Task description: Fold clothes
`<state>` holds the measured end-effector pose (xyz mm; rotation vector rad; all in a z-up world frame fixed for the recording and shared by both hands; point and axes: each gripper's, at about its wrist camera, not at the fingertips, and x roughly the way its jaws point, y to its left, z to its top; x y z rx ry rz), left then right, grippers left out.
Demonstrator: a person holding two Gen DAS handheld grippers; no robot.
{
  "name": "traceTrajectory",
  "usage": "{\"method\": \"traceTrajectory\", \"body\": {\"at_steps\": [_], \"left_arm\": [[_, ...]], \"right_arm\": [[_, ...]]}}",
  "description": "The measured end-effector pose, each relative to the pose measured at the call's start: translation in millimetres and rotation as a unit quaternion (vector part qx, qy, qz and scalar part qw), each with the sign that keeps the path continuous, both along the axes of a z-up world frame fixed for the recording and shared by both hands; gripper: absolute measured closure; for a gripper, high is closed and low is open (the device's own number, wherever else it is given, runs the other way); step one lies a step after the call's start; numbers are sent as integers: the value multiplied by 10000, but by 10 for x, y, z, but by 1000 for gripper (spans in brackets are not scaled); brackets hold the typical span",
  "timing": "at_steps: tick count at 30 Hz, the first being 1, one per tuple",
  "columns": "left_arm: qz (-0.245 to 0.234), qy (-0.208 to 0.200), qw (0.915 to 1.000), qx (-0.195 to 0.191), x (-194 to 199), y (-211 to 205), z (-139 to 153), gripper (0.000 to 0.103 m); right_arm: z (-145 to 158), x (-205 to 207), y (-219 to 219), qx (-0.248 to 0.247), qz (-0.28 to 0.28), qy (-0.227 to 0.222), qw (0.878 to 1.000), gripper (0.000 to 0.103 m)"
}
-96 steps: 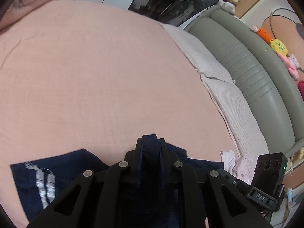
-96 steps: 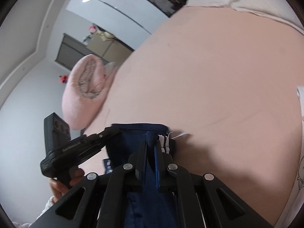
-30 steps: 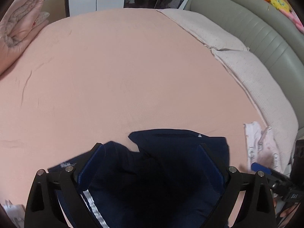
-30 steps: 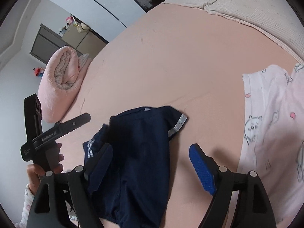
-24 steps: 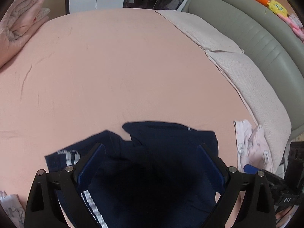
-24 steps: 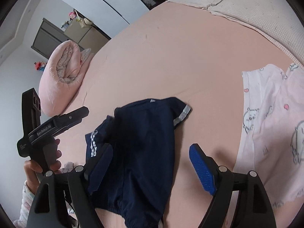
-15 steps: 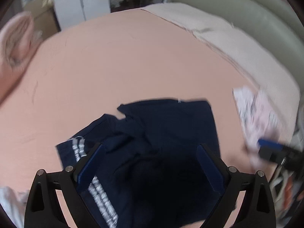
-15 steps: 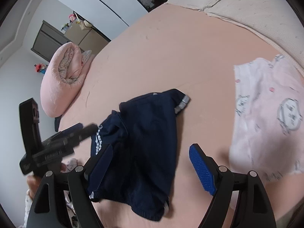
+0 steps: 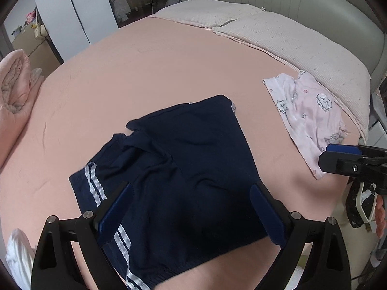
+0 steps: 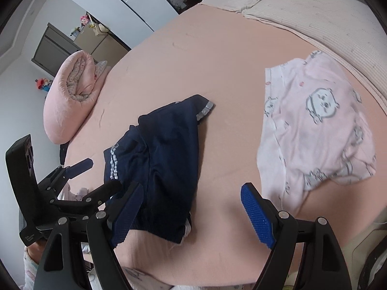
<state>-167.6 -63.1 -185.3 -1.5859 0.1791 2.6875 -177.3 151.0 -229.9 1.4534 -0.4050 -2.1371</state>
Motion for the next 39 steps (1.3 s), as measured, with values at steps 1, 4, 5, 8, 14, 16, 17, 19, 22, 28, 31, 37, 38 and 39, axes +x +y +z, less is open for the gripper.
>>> {"method": "traceTrajectory", "body": {"at_steps": [1, 4, 5, 8, 14, 16, 17, 19, 22, 28, 31, 37, 38, 39], "left_arm": [[-11, 7, 10000, -23, 31, 16, 9, 5], [-71, 28, 9998, -179, 116, 70, 20, 5], [-98, 34, 9996, -253, 142, 90, 19, 5], [-271, 11, 9977, -615, 223, 182, -12, 5], [-771, -9, 9862, -1465, 369, 446, -129, 5], [-885, 42, 9810, -1726, 421, 525, -172, 5], [-937, 57, 9786, -1834, 440, 556, -198, 5], [-1025, 68, 9745, -1993, 469, 603, -254, 5], [-1113, 23, 9718, -2078, 497, 640, -343, 5], [-1148, -123, 9725, -2024, 515, 622, -462, 5], [-992, -157, 9761, -1929, 494, 571, -490, 5], [-687, -103, 9821, -1750, 455, 463, -487, 5], [-674, -109, 9828, -1715, 441, 451, -485, 5], [-668, -126, 9835, -1675, 426, 442, -485, 5]], "right_arm": [[8, 21, 15, 5, 11, 2, 10000, 20], [53, 87, 39, 86, 33, 79, 9999, 20], [73, 110, 45, 130, 38, 128, 9998, 20], [134, 190, 68, 275, 34, 331, 9991, 20], [180, 395, 56, 856, 273, 714, 9934, 20], [162, 478, 27, 1089, 410, 884, 9893, 20], [152, 524, 12, 1190, 471, 976, 9870, 20], [128, 619, -7, 1324, 588, 1189, 9823, 20], [73, 722, -11, 1623, 545, 1416, 9750, 20], [-58, 860, -41, 1787, 499, 1586, 9697, 20], [-163, 893, -124, 1900, 562, 1601, 9670, 20], [-371, 883, -304, 1867, 766, 1495, 9679, 20], [-402, 878, -332, 1861, 784, 1475, 9682, 20], [-434, 873, -360, 1855, 798, 1454, 9685, 20]]}}
